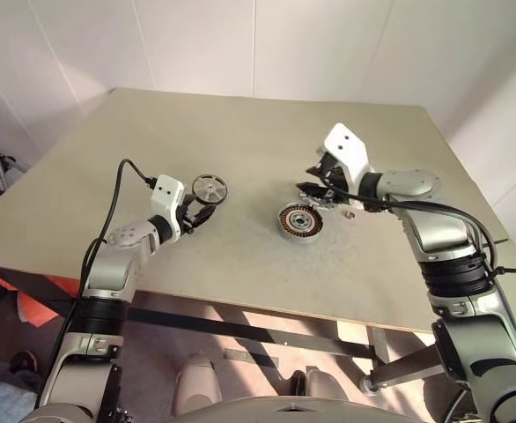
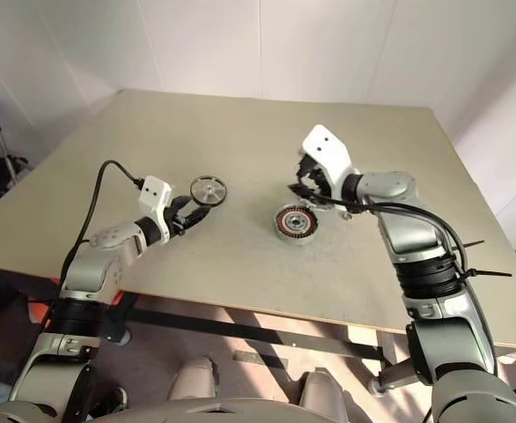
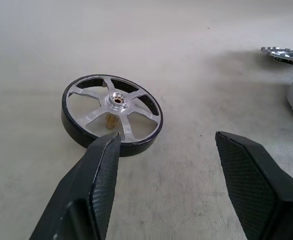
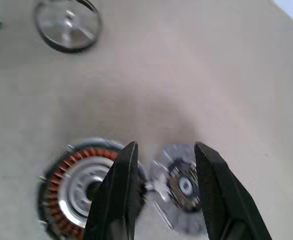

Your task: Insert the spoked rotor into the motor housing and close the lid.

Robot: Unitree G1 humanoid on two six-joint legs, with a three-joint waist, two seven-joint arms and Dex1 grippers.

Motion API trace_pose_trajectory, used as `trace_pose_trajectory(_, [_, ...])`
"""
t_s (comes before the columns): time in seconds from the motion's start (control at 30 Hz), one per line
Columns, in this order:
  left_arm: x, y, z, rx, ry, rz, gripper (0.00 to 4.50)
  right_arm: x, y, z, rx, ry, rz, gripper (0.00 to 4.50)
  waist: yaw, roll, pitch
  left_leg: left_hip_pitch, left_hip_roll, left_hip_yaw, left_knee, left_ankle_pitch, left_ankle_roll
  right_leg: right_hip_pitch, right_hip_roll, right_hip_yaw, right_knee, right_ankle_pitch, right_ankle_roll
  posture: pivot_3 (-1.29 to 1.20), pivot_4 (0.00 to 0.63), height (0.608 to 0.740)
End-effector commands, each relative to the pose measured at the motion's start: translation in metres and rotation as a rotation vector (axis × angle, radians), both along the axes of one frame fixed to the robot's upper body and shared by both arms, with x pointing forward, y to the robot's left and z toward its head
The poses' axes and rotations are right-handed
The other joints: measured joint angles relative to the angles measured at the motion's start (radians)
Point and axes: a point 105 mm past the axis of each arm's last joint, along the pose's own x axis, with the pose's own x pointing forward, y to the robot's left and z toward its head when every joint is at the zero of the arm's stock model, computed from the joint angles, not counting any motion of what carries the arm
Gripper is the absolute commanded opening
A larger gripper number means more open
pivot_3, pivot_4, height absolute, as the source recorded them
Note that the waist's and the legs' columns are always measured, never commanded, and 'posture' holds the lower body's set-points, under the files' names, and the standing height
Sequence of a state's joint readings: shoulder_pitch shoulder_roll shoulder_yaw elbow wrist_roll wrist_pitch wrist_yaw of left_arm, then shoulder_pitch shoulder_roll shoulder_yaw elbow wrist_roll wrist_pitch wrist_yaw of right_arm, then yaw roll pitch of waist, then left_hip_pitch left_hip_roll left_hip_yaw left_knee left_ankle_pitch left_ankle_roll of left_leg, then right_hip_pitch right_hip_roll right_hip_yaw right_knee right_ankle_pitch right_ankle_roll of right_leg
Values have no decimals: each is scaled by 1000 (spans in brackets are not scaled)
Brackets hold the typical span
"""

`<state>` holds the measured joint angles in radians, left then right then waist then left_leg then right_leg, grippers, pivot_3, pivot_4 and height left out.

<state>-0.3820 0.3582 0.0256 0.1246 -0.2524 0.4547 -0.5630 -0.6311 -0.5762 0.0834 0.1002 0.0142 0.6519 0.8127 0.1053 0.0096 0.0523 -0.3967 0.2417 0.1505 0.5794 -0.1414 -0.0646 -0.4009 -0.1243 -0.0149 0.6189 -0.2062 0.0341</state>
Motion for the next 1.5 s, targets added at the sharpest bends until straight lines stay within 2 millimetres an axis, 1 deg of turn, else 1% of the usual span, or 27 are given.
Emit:
trace_pose_trajectory(0.03, [6,-3,17,0,-59,-21,3202,6,-48,-9,-24,-3,-169,1975,0,0,0,0,0,0,0,0,0,0,0,0,0,0,0,0,0,740])
trace_pose_trajectory(0.13, [6,-4,16,6,-55,-32,3202,2,-74,-24,-26,37,-245,1975,-3,1,0,0,0,0,-1,0,0,-2,1,0,0,0,0,0,0,740])
trace_pose_trajectory(0.2, [6,-5,15,8,-52,-36,3202,0,-79,-28,-20,47,-261,1975,-10,1,0,-1,0,0,-1,0,0,-3,1,0,0,0,0,0,0,740])
trace_pose_trajectory(0.43, [8,-7,15,9,-50,-44,3202,-1,-72,-41,11,79,-260,1975,-9,1,0,0,1,1,-1,0,0,-3,1,1,0,0,0,0,0,740])
trace_pose_trajectory(0.57, [8,-7,14,12,-49,-43,3202,1,-65,-55,14,116,-251,1975,-9,1,0,0,0,1,-1,0,0,-2,1,1,0,0,0,0,0,740])
trace_pose_trajectory(0.7, [8,-4,15,14,-51,-36,3202,4,-67,-66,0,140,-260,1975,-9,1,0,-1,0,1,-1,0,0,-3,1,1,0,0,0,0,0,740])
trace_pose_trajectory(0.83, [7,-3,15,18,-51,-32,3202,7,-68,-69,-2,142,-266,1975,-9,1,0,0,0,1,-1,0,0,-3,1,1,0,0,0,0,0,740])
trace_pose_trajectory(1.1, [8,0,15,23,-52,-21,3202,7,-62,-76,20,177,-259,1975,-10,1,0,1,0,1,0,0,0,-1,1,1,1,0,0,0,0,740])
trace_pose_trajectory(1.2, [8,1,15,24,-52,-18,3202,7,-63,-77,34,186,-268,1366,-11,1,0,2,1,1,-1,0,0,-1,1,1,1,0,0,0,0,740])
trace_pose_trajectory(1.27, [8,2,15,27,-53,-16,3202,9,-64,-75,33,180,-274,727,-11,1,0,2,1,1,0,0,0,-1,1,1,1,0,0,0,0,740])
trace_pose_trajectory(1.3, [8,2,15,29,-55,-16,3202,10,-64,-72,38,175,-275,644,-11,1,0,2,1,1,0,0,0,-1,1,2,1,0,0,0,0,740])
trace_pose_trajectory(1.43, [9,2,17,31,-59,-16,3202,12,-65,-68,31,159,-279,644,-10,1,0,2,1,1,0,0,0,-1,1,2,1,0,0,0,0,740])
trace_pose_trajectory(1.5, [8,2,16,32,-58,-16,3202,13,-62,-60,39,138,-268,644,-10,1,0,2,0,1,0,0,0,-1,1,2,1,0,0,0,0,740])
